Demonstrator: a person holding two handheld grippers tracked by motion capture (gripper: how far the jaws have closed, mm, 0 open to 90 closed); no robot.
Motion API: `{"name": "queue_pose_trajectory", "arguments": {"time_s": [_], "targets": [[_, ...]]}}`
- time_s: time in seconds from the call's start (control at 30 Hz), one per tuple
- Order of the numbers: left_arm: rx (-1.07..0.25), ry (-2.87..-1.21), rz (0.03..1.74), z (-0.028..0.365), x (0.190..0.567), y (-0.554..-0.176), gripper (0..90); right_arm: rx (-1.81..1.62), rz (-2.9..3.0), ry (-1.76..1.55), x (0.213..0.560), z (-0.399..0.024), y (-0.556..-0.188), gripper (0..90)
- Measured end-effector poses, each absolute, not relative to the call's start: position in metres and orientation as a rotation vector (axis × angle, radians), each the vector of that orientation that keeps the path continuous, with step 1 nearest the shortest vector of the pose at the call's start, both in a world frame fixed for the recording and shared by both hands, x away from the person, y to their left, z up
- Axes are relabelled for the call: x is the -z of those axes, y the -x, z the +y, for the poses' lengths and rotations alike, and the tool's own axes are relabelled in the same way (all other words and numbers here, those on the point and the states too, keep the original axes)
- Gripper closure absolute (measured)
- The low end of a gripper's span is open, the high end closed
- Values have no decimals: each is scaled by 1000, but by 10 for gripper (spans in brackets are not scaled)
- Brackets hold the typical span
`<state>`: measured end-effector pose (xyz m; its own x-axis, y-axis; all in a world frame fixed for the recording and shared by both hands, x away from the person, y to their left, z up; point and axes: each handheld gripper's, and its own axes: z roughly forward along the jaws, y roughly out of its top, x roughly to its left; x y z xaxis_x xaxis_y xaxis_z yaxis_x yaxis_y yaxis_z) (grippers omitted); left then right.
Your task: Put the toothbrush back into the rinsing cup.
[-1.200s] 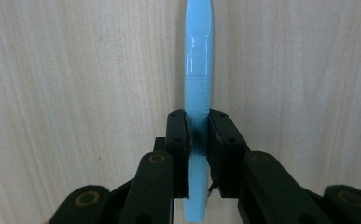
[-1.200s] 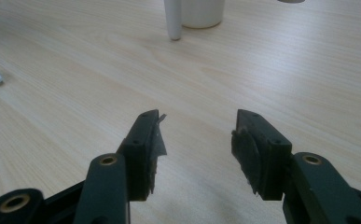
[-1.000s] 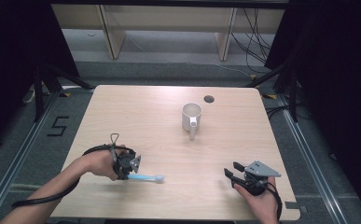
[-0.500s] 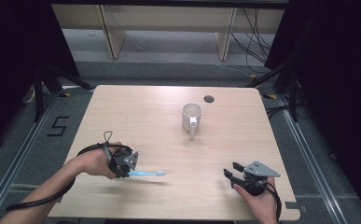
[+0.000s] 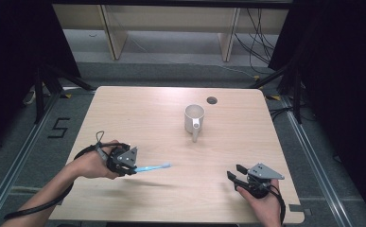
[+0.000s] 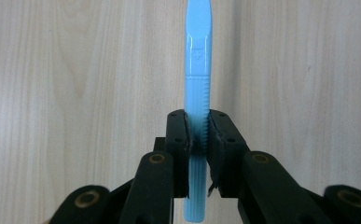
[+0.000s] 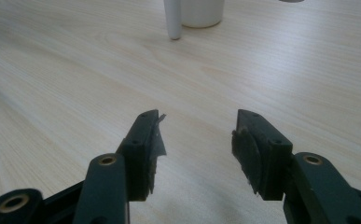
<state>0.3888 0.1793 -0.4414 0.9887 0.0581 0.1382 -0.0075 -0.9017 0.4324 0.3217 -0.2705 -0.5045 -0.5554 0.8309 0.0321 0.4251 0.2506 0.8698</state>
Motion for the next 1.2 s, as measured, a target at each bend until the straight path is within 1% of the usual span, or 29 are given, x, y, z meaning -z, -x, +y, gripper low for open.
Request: {"name": "queue_pose_trajectory", "arguments": {"time_s": [0.17,0.3,0.33,0.43,0.6,0.73,0.93,1.0,1.2], "targets": [[-229,-2580,71,186,441,-388,786,-1244,2093,-1153,504,-270,-321,509],[-283,-2472,105,190,441,-387,787,-1249,2088,-1153,504,-270,-321,506],[-282,-2480,87,192,438,-388,786,-1248,2086,-1146,503,-270,-321,506],[-330,-2382,129,193,440,-386,786,-1250,2085,-1146,503,-271,-321,506],[-364,-2270,172,195,441,-381,786,-1259,2080,-1150,503,-270,-321,506],[-431,-2173,213,195,445,-375,786,-1270,2075,-1140,503,-270,-321,506],[-426,-2063,277,198,457,-368,787,-1269,2081,-1190,503,-269,-319,506],[-439,-2044,295,200,459,-367,787,-1270,2078,-1185,503,-269,-319,505],[-418,-1966,358,198,462,-365,787,-1263,2075,-1138,503,-270,-321,505]]}}
